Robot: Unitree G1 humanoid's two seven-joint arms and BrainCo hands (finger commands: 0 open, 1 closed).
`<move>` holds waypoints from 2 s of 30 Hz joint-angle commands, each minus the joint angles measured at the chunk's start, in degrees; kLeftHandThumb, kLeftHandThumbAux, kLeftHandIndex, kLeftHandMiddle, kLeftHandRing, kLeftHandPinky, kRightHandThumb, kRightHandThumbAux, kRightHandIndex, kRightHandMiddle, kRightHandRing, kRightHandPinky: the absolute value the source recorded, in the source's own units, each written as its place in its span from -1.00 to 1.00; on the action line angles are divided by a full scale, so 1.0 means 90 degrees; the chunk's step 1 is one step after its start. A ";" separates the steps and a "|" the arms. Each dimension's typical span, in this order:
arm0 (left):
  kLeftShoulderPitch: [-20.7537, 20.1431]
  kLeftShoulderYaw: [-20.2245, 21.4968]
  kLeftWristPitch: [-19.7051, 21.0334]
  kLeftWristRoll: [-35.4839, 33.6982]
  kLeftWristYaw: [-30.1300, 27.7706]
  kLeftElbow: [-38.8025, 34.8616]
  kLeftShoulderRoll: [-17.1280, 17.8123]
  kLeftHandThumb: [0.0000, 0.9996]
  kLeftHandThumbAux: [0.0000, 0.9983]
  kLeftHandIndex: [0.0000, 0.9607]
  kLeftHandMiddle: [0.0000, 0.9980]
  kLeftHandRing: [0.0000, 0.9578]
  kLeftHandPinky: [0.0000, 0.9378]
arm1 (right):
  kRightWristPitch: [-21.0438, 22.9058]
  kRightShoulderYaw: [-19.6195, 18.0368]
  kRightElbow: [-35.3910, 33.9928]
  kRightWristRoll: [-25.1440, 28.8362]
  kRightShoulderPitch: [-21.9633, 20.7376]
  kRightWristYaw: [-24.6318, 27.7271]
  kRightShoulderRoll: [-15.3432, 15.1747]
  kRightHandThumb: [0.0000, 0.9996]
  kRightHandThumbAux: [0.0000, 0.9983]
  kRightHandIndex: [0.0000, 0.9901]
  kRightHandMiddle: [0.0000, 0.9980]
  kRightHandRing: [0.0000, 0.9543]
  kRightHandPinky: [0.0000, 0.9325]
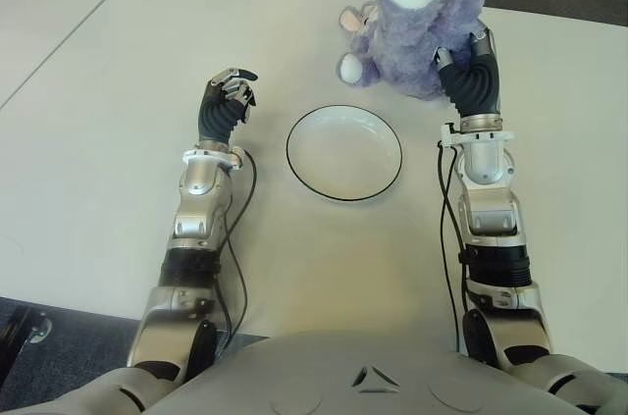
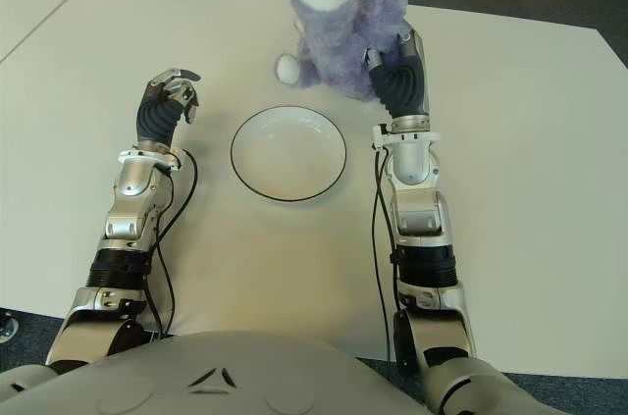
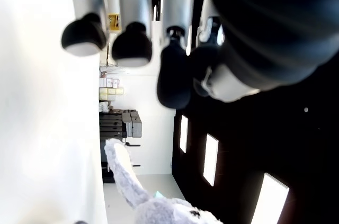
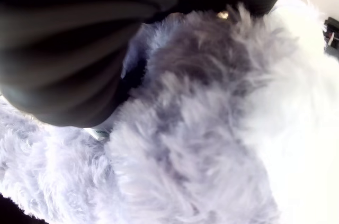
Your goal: Put the doll into the plate.
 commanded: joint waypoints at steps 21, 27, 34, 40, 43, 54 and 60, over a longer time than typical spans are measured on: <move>0.0372 -0.0088 0.0077 0.0055 0.0059 0.0398 -0.0315 0.43 0.41 -0.08 0.68 0.77 0.82 | 0.1276 0.0691 -0.1848 -0.1020 0.0937 0.0587 0.0227 0.71 0.36 -0.19 0.09 0.88 0.94; 0.0360 -0.0085 0.0032 0.0052 0.0038 0.0412 -0.0301 0.43 0.41 -0.08 0.68 0.77 0.82 | 0.1249 0.0926 -0.2219 -0.1265 0.1486 0.0183 0.0665 0.71 0.36 -0.19 0.10 0.86 0.93; 0.0344 -0.0092 0.0067 0.0037 0.0014 0.0424 -0.0298 0.43 0.41 -0.08 0.68 0.77 0.82 | 0.0586 0.0940 -0.1980 -0.1042 0.1839 -0.0389 0.1104 0.71 0.36 -0.20 0.09 0.85 0.92; 0.0315 -0.0089 0.0078 0.0035 0.0000 0.0469 -0.0280 0.43 0.41 -0.08 0.68 0.77 0.82 | 0.0072 0.0944 -0.1720 -0.0904 0.1947 -0.0568 0.1211 0.70 0.36 -0.20 0.09 0.84 0.91; 0.0308 -0.0085 0.0064 0.0023 -0.0016 0.0488 -0.0276 0.43 0.41 -0.08 0.68 0.77 0.83 | -0.0116 0.0990 -0.1665 -0.0866 0.2065 -0.0605 0.1237 0.70 0.36 -0.20 0.09 0.84 0.91; 0.0289 -0.0080 0.0005 0.0026 -0.0043 0.0534 -0.0253 0.43 0.41 -0.08 0.68 0.78 0.83 | -0.0902 0.1044 -0.1213 -0.1108 0.2277 -0.0881 0.1147 0.70 0.36 -0.20 0.08 0.84 0.90; 0.0289 -0.0076 -0.0021 0.0018 -0.0052 0.0544 -0.0255 0.43 0.41 -0.08 0.68 0.78 0.83 | -0.1165 0.1025 -0.1060 -0.1221 0.2289 -0.0950 0.1090 0.70 0.36 -0.20 0.08 0.85 0.91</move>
